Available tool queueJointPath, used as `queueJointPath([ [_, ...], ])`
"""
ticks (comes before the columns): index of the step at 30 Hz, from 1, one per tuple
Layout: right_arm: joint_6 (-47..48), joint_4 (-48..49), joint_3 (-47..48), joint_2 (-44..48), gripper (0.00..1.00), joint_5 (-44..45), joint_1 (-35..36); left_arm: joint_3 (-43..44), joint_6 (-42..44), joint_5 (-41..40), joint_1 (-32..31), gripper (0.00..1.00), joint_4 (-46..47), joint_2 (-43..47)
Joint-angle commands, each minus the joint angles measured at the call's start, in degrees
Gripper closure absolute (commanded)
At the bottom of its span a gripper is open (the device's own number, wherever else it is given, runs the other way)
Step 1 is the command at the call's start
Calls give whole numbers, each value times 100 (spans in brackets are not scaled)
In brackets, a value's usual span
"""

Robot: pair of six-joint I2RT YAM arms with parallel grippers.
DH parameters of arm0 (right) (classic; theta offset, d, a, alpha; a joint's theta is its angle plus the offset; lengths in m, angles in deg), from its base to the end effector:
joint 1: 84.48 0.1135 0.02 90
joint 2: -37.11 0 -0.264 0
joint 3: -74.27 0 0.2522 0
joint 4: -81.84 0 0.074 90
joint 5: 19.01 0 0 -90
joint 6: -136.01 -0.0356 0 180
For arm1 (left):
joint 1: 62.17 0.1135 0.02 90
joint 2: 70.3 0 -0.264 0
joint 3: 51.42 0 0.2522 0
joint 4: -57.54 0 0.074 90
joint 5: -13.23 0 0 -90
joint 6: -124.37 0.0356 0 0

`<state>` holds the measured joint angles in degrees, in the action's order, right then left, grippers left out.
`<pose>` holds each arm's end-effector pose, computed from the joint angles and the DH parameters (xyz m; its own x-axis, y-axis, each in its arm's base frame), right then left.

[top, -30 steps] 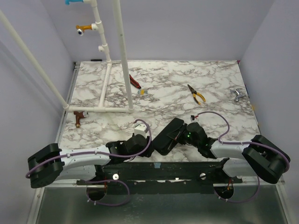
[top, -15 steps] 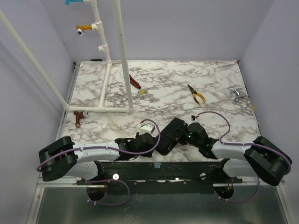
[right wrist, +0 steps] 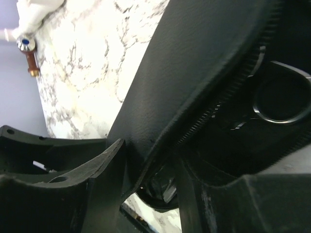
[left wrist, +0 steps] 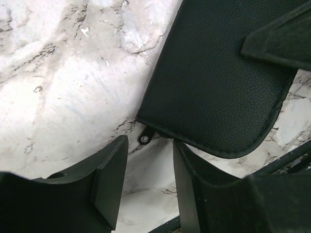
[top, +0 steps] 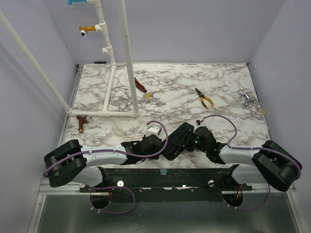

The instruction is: Sort the hair-cutting tools

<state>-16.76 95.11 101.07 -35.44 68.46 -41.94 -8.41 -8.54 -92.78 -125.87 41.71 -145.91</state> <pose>0.1531 0.1426 0.1259 -0.8060 0.4660 -0.3649 0.0302 0.6481 0.7609 0.1145 -0.2096 0.1524 -0.7743 0.0896 -0.6265 0.3461 0.8887 -0.3006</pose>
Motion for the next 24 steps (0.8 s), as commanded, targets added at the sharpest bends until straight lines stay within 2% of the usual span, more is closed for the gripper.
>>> queueJointPath([
  [1,173,-8,291,-410,53,-779,-11,-33,64,176,33,58,177,-147],
  [8,-157,538,340,-853,56,-1466,-11,-86,78,241,34,60,464,-2],
  [14,-396,644,312,-780,58,-1768,-12,-93,32,153,33,60,459,-8],
  [16,-408,560,327,-681,64,-1782,-11,-98,4,120,33,60,461,13],
  [21,-427,339,303,-453,88,-1584,-16,-268,-96,46,42,56,409,362],
  [24,-447,284,253,-312,95,-1529,-10,-473,-102,99,88,54,450,715],
])
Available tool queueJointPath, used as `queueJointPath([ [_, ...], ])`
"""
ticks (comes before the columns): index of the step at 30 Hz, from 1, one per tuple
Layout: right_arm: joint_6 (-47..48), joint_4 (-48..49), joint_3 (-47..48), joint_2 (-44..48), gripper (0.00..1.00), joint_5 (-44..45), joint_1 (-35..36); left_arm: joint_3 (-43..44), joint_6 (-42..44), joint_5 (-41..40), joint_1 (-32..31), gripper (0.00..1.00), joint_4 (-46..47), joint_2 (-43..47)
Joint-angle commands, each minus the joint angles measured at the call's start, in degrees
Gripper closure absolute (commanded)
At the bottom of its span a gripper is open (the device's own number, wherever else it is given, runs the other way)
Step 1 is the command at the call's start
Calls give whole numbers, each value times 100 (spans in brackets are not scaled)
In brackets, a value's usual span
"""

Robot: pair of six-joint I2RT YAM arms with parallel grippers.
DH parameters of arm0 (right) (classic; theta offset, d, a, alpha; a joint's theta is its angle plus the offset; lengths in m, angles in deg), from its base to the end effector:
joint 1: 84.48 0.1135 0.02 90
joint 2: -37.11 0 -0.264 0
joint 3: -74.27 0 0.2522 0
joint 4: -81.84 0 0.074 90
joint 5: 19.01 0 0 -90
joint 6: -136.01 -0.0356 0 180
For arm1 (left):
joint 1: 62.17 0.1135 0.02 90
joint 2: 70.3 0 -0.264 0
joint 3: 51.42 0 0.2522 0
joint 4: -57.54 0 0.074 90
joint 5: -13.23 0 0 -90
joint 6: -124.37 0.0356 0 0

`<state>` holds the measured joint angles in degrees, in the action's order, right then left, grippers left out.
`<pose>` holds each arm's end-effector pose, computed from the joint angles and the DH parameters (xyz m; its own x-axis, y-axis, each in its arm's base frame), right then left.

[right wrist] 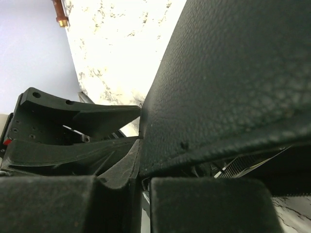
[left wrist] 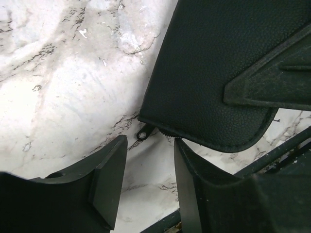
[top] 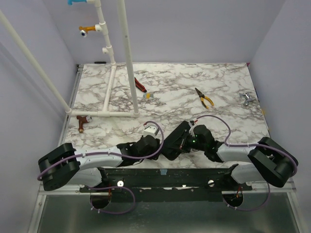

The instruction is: Sort the hair-cutting tools

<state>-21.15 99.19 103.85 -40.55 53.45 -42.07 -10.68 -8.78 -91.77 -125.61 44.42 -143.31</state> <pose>0.1588 0.1596 0.1286 -0.9154 0.3540 -0.1917 0.0238 0.5231 0.8520 0.1121 -0.2036 0.1542 -0.7675 0.0580 -0.6384 0.3533 0.8692 -0.3459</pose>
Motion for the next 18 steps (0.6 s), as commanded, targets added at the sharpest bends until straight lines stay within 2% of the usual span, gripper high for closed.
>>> queueJointPath([
  [1,-6,-139,-34,228,97,-16,2,-314,-59,87,94,54,229,539],
  [9,57,-135,-156,324,99,-40,-14,-657,18,935,541,55,887,532],
  [18,209,-74,-219,555,99,-306,-97,-508,281,1492,614,57,1127,185],
])
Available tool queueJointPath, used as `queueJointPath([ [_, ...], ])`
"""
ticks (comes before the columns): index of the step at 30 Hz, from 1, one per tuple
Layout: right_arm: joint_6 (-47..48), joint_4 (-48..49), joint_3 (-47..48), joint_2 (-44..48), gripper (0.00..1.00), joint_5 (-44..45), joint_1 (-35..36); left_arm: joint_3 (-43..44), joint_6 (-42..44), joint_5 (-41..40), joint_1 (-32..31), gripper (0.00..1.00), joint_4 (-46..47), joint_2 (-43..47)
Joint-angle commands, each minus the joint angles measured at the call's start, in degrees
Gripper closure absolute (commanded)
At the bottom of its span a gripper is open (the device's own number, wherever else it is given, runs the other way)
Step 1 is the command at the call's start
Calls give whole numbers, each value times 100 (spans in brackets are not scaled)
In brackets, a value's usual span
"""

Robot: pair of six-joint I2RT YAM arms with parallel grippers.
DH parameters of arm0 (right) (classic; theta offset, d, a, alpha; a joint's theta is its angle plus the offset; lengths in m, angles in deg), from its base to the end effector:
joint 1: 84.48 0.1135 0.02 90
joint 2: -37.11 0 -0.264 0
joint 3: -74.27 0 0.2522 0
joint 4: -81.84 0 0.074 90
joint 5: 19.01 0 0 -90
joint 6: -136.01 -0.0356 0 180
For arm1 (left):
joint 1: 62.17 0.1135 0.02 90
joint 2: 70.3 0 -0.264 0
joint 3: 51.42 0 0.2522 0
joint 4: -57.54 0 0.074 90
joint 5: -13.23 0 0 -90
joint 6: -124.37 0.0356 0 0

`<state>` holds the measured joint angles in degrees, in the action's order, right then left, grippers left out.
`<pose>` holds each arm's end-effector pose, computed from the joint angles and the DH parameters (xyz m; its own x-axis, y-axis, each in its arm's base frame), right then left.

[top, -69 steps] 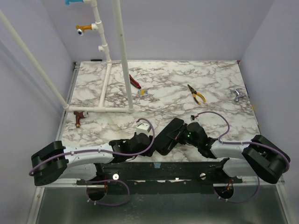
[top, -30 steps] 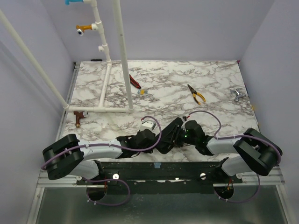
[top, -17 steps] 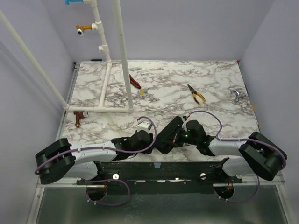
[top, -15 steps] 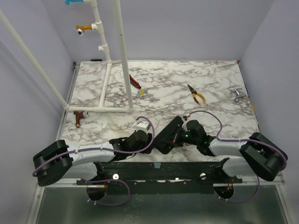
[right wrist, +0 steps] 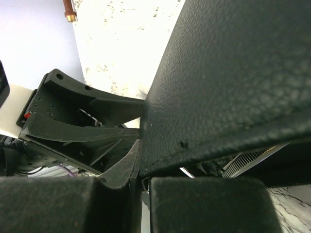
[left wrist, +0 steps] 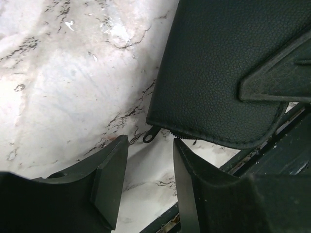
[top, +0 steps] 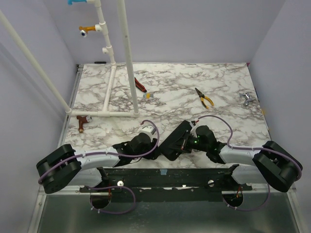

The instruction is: Sort the hair-cutting tools

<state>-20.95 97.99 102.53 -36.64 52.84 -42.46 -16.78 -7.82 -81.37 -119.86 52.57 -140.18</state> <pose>0.1537 0.1534 0.1343 -0.9135 0.3540 -0.2007 0.0071 0.5070 0.8619 0.1194 -0.1834 0.1452 -0.7995 0.0117 -0.6006 0.3682 0.7995 -0.4745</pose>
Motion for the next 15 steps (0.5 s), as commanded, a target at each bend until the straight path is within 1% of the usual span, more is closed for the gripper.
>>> queueJointPath([
  [1,196,65,-96,184,99,-278,-58,109,186,457,45,57,340,-154],
  [5,232,128,-110,217,99,-421,-74,77,198,745,91,58,518,-218],
  [9,244,155,-114,227,99,-483,-86,76,220,875,126,63,666,-244],
  [15,253,186,-123,207,99,-505,-97,66,221,908,153,76,751,-271],
])
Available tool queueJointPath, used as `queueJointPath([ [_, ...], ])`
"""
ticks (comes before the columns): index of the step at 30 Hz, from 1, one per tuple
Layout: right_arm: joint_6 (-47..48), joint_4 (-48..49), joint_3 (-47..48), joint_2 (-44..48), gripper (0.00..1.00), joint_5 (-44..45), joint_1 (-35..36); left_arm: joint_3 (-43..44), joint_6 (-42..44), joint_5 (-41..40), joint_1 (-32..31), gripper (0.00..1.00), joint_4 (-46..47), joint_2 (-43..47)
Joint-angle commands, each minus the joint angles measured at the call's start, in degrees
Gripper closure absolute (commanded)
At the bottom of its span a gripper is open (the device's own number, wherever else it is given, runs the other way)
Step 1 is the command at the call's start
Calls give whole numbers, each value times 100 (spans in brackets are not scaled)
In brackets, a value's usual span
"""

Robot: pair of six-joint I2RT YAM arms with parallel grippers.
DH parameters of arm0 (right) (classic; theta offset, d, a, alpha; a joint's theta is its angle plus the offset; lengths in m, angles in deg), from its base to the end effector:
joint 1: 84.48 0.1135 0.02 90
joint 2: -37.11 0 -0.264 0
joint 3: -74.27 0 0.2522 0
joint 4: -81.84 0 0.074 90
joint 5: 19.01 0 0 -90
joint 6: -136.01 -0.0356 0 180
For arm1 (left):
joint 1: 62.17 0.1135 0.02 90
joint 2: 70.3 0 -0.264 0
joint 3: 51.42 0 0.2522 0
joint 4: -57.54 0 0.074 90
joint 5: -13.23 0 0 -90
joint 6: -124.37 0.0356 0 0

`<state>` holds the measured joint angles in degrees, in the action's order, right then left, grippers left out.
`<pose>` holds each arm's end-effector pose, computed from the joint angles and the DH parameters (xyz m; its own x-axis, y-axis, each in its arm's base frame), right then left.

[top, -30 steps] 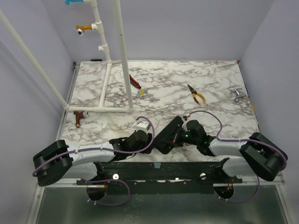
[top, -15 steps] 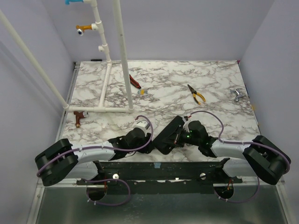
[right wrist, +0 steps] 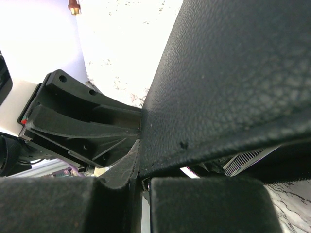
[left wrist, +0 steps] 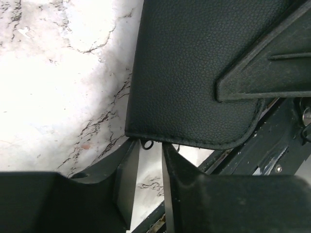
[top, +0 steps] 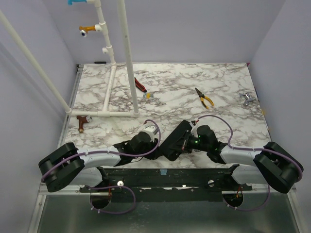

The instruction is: Sort the hair-cutting tools

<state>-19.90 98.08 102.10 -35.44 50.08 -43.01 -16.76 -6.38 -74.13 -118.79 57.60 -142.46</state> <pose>0.1522 0.1514 0.1367 -0.9252 0.3204 -0.2034 -0.0223 0.4892 0.8719 0.1231 -0.1898 0.1447 -0.8110 0.0457 -0.5832 0.4288 0.7246 -0.5395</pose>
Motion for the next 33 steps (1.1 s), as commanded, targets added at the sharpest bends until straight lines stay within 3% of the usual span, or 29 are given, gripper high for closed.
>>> queueJointPath([
  [1,142,173,-88,89,99,-238,-43,59,70,183,45,78,252,-37],
  [7,140,173,-82,110,99,-265,-65,16,32,126,55,82,232,-81],
  [13,142,130,-62,196,99,-332,-72,-45,-19,18,61,60,226,-83],
  [18,230,-33,-10,347,99,-373,-70,-170,-129,-6,89,58,428,-107],
  [29,231,-12,-26,343,99,-469,-72,-174,-253,255,92,71,1155,-272],
  [33,234,-15,-35,361,99,-450,-69,-179,-249,221,90,80,1149,-236],
])
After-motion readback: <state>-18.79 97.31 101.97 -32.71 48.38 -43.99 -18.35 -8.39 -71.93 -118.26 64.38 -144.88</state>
